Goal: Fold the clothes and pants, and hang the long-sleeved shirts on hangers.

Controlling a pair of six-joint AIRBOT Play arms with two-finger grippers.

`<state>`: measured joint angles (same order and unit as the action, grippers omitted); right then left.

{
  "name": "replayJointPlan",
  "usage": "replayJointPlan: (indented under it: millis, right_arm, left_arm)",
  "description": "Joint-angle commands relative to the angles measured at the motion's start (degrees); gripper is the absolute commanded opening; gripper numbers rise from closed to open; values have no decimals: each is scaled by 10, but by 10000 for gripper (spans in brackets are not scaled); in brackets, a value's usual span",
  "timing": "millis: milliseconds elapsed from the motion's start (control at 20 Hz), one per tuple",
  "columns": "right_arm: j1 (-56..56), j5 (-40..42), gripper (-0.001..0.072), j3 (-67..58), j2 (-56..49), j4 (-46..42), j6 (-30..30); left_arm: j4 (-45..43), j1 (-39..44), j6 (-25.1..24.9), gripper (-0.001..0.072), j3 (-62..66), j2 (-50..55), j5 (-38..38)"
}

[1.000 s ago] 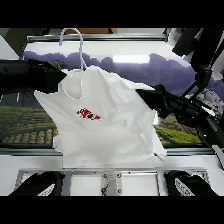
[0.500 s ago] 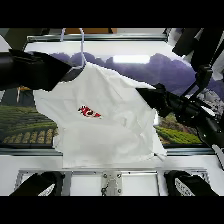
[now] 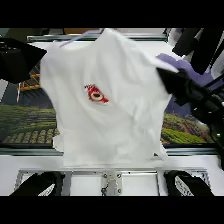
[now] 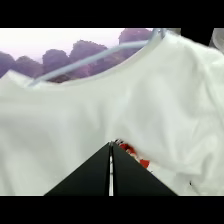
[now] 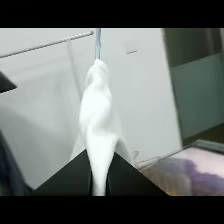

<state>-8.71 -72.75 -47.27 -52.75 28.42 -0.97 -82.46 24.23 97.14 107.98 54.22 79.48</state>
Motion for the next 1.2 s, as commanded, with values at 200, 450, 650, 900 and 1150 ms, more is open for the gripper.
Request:
replayJointPlan:
  millis: [200,450,650,900,1150]
  right_arm:
    - [-312,129,15,-151,83,-117,-72]
    - [-500,271,16,-195,104,-118,-90]
    - [-557,447,15,-217,103,-201,-130]
    - [-570,565,16,-276,76,-301,-164]
    - [-570,602,16,-370,24,-304,-164]
  left_arm:
    - [-19,0,-1,16,1,24,0]
    - [-19,0,-3,16,1,62,0]
    - [-19,0,-3,16,1,84,0]
    - [-19,0,-17,16,1,98,0]
    - [-19,0,-23,16,1,99,0]
